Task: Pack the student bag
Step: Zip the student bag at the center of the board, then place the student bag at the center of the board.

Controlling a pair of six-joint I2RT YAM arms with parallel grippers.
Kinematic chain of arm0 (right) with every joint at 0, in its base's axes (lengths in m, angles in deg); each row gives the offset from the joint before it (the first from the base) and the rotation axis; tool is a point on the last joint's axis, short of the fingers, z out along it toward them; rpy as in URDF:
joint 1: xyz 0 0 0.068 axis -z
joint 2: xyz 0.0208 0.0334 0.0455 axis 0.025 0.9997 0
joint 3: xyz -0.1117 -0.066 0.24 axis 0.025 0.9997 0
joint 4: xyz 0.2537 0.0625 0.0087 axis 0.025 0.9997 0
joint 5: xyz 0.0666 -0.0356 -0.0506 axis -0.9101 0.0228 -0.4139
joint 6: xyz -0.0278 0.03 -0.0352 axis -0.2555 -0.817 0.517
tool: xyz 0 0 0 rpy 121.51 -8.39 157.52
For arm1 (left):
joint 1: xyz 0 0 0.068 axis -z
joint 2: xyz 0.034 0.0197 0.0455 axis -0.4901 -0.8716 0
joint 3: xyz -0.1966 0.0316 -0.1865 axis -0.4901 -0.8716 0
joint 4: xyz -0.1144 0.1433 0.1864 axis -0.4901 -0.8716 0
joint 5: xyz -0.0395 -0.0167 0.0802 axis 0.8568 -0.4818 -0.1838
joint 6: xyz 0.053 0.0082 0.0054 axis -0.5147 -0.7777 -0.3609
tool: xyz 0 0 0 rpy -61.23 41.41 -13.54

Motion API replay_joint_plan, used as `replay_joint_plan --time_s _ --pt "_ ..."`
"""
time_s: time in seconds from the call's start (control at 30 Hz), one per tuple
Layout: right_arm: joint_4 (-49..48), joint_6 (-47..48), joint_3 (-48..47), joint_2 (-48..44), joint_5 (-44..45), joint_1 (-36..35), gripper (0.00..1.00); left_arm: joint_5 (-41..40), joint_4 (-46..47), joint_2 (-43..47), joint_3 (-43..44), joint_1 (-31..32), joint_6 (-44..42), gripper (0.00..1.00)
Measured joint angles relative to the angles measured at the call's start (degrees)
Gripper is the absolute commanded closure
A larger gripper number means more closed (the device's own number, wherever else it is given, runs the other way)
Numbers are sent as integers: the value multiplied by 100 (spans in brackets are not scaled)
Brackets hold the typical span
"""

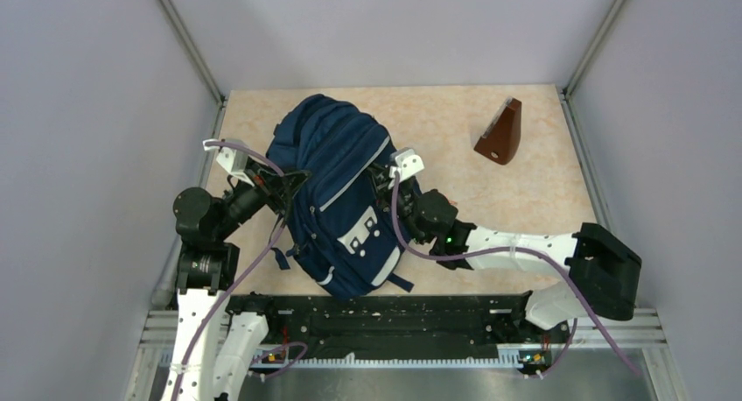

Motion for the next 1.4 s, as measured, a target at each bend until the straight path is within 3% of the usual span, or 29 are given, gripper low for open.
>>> replay_joint_plan --time_s 0.37,0.67,0.73,0.87,0.93,1.17,1.4 --pt "448 -105 -179 -50 -275 990 100 -24 -11 4 0 7 -20 100" --pt "874 -190 -376 -46 -922 1325 100 -57 -37 4 -11 20 -20 100" --pt "964 -234 -396 -55 -1095 1373 90 -59 -39 4 -11 20 -20 100" --pt "1209 -470 -393 -216 -1508 1495 52 -48 -42 4 -13 20 -20 100" --pt "1322 -669 -382 -302 -1707 1572 42 -39 -35 4 -13 20 -17 100" --pt "1552 -1558 -81 -463 -2061 1635 33 -459 -184 138 -79 20 4 100" --pt "2107 -2164 782 -1082 -1185 1635 24 -2470 -1309 822 -374 20 192 100"
